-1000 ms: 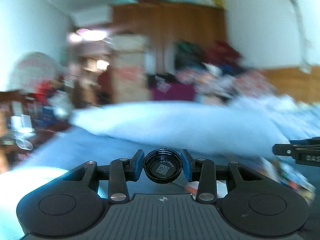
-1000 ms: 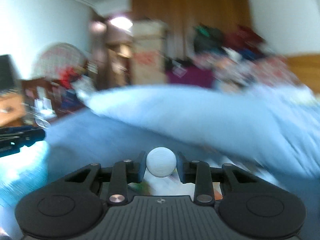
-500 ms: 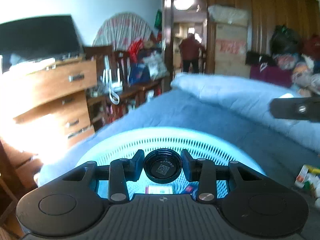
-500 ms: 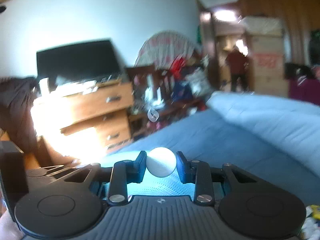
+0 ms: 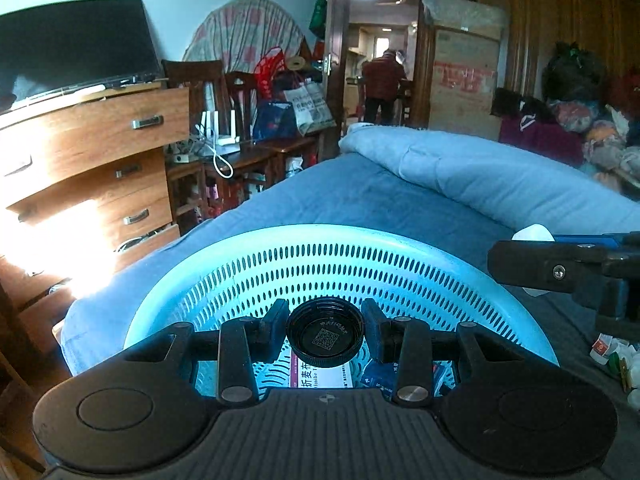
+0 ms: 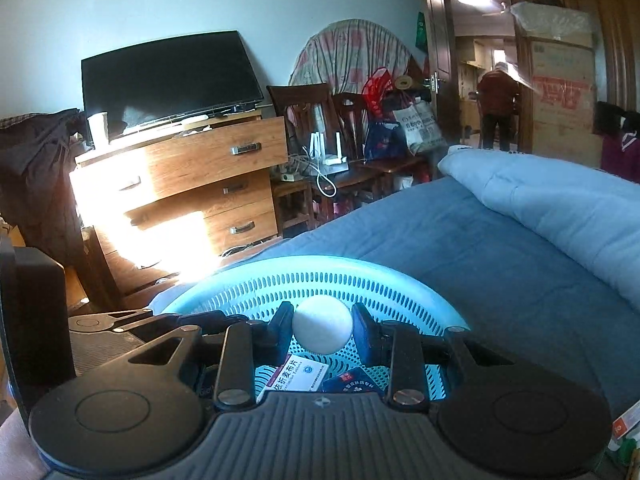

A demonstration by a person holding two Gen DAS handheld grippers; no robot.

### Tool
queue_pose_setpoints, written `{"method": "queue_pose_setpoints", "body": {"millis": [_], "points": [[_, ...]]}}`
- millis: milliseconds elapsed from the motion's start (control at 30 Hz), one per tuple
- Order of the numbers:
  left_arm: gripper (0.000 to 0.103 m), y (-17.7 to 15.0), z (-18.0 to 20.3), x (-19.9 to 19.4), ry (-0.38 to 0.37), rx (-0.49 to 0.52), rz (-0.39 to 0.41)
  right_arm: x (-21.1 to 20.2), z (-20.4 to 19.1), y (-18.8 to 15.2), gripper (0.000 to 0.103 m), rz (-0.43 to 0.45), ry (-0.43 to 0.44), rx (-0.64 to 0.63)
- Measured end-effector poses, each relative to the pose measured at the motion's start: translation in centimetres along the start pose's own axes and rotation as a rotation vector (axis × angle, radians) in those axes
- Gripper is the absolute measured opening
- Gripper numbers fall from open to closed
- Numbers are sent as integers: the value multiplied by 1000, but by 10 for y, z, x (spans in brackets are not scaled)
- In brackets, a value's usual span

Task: Organize objects
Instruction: 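Carry both caps over the blue basket and open both grippers, then grasp a white cap with the left gripper while the right gripper grasps the purple box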

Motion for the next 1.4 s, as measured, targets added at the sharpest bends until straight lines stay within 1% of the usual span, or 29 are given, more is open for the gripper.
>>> {"method": "queue_pose_setpoints", "body": {"millis": [500, 533, 567, 600, 633, 667, 700, 800, 867, 933, 967, 1033, 1067, 1100, 1133, 1167, 1200, 1233, 1267, 1300, 1367, 1400], "points": [[41, 2, 0, 1, 0, 9, -1, 6, 8, -5, 34, -6, 1, 23], [47, 3, 0, 0, 1, 9, 3, 7, 7, -6, 35, -6, 0, 23], [67, 4, -1, 1, 5, 7, 5, 7, 7, -7, 36, -3, -4, 20], [78, 5, -1, 0, 6, 9, 11, 6, 6, -7, 46, 3, -10, 18], [91, 6, -1, -1, 8, 11, 26, 4, 6, -8, 60, 17, -30, 15], [94, 7, -1, -4, 14, 9, 42, 0, 8, -8, 66, 30, -49, 15], [94, 8, 0, -7, 16, 6, 52, -3, 10, -8, 70, 43, -60, 17], [94, 17, 9, -14, -6, 14, 91, -37, 36, -18, 70, 119, -117, 61], [95, 26, 27, -21, -55, 42, 129, -63, 64, -39, 72, 160, -188, 103], [98, 32, 57, -31, -139, 82, 162, -91, 102, -73, 74, 170, -280, 145], [102, 33, 76, -36, -209, 110, 177, -103, 125, -93, 74, 150, -335, 178], [103, 29, 117, -43, -333, 175, 185, -129, 173, -140, 73, 94, -450, 240], [103, 24, 139, -43, -407, 206, 177, -143, 198, -164, 72, 61, -523, 273], [103, 16, 159, -42, -467, 223, 161, -157, 226, -191, 70, 21, -598, 319], [103, 7, 178, -37, -525, 237, 132, -170, 248, -213, 66, -13, -660, 368], [103, -4, 200, -31, -585, 261, 92, -185, 272, -238, 65, -44, -721, 434], [103, -16, 219, -24, -625, 289, 52, -199, 294, -261, 65, -74, -776, 500], [103, -31, 237, -16, -655, 318, 13, -209, 308, -278, 65, -97, -807, 541], [103, -46, 255, -7, -698, 346, -30, -217, 317, -292, 64, -113, -825, 561], [103, -61, 270, 2, -736, 368, -71, -221, 320, -302, 64, -124, -838, 555], [100, -87, 297, 24, -791, 409, -145, -225, 319, -313, 64, -140, -834, 512], [99, -100, 311, 34, -824, 436, -168, -224, 317, -315, 64, -141, -827, 492]]}}
Point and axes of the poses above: each gripper's, at about its wrist camera, not at the fingertips, and x roughly the way its jaws point, z to its right, y to its top, the point moved 2 cm from there along x, roughly the way its jaws point, and after that the axes turned 7 degrees about -y, right-handed, at the moved point
